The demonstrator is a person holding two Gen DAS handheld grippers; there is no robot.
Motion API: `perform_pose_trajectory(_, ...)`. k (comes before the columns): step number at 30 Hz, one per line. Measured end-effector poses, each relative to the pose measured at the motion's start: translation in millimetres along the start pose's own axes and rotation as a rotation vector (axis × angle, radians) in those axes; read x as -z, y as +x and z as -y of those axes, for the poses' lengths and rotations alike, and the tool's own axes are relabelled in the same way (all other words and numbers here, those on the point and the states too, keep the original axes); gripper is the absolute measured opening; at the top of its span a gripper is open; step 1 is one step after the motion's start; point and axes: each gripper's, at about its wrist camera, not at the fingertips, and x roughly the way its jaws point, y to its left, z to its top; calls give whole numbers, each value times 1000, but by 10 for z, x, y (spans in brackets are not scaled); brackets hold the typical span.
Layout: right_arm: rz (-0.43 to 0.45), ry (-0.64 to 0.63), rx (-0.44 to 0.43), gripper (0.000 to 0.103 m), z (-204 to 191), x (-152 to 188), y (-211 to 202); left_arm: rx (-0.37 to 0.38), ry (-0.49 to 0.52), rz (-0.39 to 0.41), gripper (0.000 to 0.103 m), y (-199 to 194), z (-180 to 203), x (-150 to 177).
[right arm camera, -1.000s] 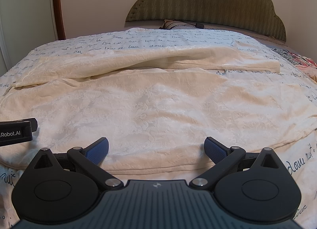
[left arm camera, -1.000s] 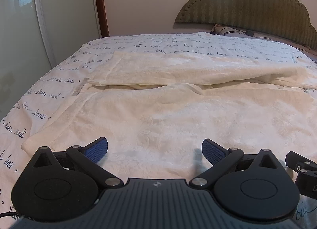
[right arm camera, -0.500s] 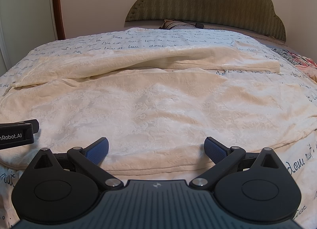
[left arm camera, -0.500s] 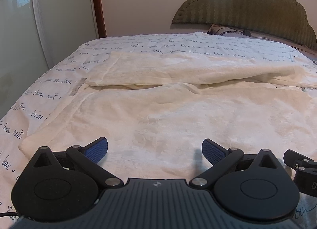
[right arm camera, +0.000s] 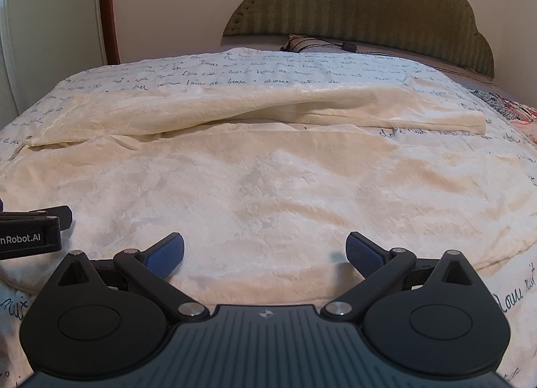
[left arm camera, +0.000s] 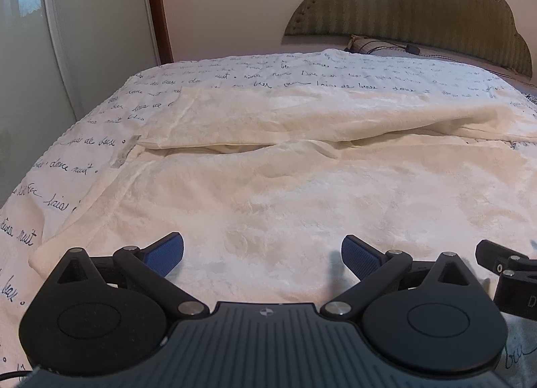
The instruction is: Fold towel
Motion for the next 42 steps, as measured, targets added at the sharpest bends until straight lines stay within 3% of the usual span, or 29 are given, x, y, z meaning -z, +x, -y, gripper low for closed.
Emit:
perform_pose_trajectory(4,61,-67,-92,103,-101,-223,1,-28,-7,-11,102,94,-146,-70)
perform_pose_trajectory(10,54,-235,-204,103,-432,-720,258,-56,-76,-41,103,268,-483,-242)
perform_pose_trajectory(13,-24,-217,-425,103,-456,-1053,546,-77,-96,-28,103,331,-624,-342)
perform_pose_trajectory(16,-39,-170,-528,103,-511,-1397,796,-107,-89,-1,102,372,-697,-438)
perform_pose_trajectory(19,-37,-231,-562,103,-665,-1672,1073,-107,-101,23,102,447,-754,-519)
perform_pose_trajectory(23,1,-383,-521,103,-922,-1942,1538,-75,-119,22,97,595,-802,-565)
perform_pose_trajectory(28,-20,-434,-530,103,-1055,-2171,2241,-76,-98,20,97,739,-800,-552)
perform_pose_trajectory(31,-81,-522,-550,89,-1140,-2234,2603,-103,-68,48,98,772,-778,-557)
perform_pose_trajectory(36,-232,-515,-654,81,-1188,-2276,2965,-91,-69,28,98,877,-805,-610)
perform_pose_trajectory(38,-238,-511,-724,51,-1166,-2286,2955,-84,-66,15,98,907,-818,-646)
perform_pose_trajectory(39,-236,-508,-724,46,-1166,-2287,2939,-81,-61,13,98,918,-825,-676)
perform_pose_trajectory(41,-220,-538,-708,18,-1175,-2258,2864,-82,-51,10,98,946,-834,-751)
perform_pose_trajectory(42,-208,-547,-710,16,-1174,-2247,2820,-78,-46,7,98,980,-847,-805)
